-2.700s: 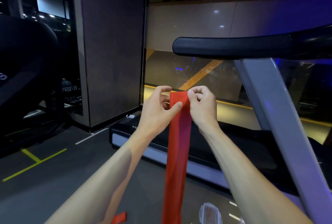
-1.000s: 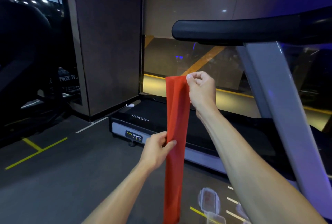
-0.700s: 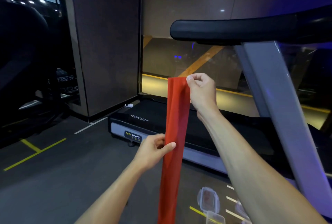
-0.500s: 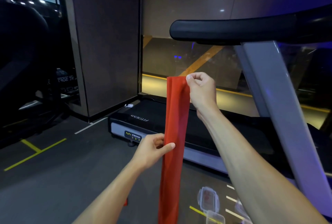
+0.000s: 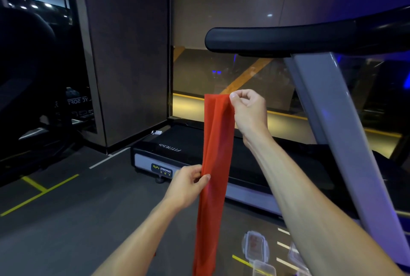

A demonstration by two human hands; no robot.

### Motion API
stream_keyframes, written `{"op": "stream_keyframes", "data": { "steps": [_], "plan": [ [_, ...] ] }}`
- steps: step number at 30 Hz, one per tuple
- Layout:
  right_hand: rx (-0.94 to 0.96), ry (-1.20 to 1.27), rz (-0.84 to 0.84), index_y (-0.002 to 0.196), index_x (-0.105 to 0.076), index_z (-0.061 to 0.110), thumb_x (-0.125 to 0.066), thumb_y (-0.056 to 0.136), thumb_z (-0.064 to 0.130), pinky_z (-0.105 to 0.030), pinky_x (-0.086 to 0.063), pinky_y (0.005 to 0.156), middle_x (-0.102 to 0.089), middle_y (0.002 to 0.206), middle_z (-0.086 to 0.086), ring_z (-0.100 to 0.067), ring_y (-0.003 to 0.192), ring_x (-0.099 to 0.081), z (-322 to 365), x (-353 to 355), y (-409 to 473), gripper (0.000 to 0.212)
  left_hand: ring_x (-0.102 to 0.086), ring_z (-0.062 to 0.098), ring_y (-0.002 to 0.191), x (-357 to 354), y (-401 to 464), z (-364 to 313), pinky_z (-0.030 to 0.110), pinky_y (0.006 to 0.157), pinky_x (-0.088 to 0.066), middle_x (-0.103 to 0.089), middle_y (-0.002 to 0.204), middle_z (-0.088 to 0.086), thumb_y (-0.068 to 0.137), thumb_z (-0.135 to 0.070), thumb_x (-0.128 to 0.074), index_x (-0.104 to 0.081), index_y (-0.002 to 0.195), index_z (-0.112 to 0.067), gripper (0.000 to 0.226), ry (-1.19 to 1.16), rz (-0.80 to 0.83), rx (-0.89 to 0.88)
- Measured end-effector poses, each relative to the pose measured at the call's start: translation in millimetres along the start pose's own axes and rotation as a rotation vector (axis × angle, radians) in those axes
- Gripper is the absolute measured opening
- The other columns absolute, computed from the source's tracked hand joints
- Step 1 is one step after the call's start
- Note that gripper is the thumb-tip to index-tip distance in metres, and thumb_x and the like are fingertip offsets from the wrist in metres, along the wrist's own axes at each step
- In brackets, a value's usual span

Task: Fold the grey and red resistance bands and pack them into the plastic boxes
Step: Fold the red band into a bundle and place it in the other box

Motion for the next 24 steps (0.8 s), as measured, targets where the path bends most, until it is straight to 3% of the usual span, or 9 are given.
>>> {"op": "stream_keyframes", "data": {
  "steps": [4, 11, 14, 17, 24],
  "plan": [
    [-0.005, -0.003, 0.002, 0.094, -0.065, 0.017, -0.060, 0.102, 0.024, -0.033, -0.054, 0.066, -0.076, 0.082, -0.009, -0.013, 0.067, -0.062, 0, 0, 2, 0.012, -0.071, 0.000, 0.102, -2, 0, -1, 0.023, 0.100, -0.053, -0.078, 0.104, -0.014, 0.099, -0.013, -0.064, -0.074, 0.114, -0.020, 0.020, -0.006, 0.008, 0.004],
    [0.016, -0.025, 0.002, 0.094, -0.065, 0.017, -0.059, 0.102, 0.025, -0.029, -0.049, 0.058, -0.071, 0.071, 0.000, -0.007, 0.062, -0.059, 0, -4, 3, 0.012, -0.070, 0.005, 0.109, -1, -2, -4, 0.039, 0.103, -0.053, -0.076, 0.111, -0.012, 0.097, -0.030, -0.069, -0.070, 0.117, -0.025, 0.021, -0.070, 0.031, -0.014],
    [0.032, -0.057, -0.002, 0.094, -0.066, 0.019, -0.059, 0.102, 0.026, -0.028, -0.048, 0.056, -0.069, 0.067, 0.005, -0.005, 0.058, -0.059, 1, -5, 3, 0.012, -0.070, 0.004, 0.106, 2, -4, -12, 0.039, 0.100, -0.055, -0.076, 0.108, -0.013, 0.097, -0.029, -0.070, -0.070, 0.115, -0.025, 0.019, -0.051, 0.000, -0.053],
    [0.049, -0.077, -0.022, 0.095, -0.066, 0.018, -0.060, 0.101, 0.025, -0.027, -0.053, 0.063, -0.073, 0.070, 0.004, -0.007, 0.066, -0.065, 2, -5, 2, 0.012, -0.071, 0.002, 0.102, 5, -4, -20, 0.037, 0.097, -0.056, -0.077, 0.104, -0.016, 0.095, -0.029, -0.071, -0.071, 0.114, -0.026, 0.019, -0.011, -0.067, -0.084],
    [0.054, -0.133, -0.067, 0.092, -0.066, 0.018, -0.061, 0.100, 0.025, -0.028, -0.053, 0.064, -0.072, 0.068, 0.006, -0.012, 0.070, -0.067, 4, -2, 3, 0.011, -0.072, 0.003, 0.084, 1, -3, -25, 0.037, 0.085, -0.058, -0.076, 0.086, -0.016, 0.091, -0.033, -0.067, -0.071, 0.096, -0.027, 0.009, 0.140, -0.145, -0.103]
  ]
}}
Point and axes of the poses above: each hand's wrist, its own y-axis towards the middle knuckle, its own x-axis out of the back of the hand, z = x × y, the point moved 6 cm from there along y, towards the middle knuckle
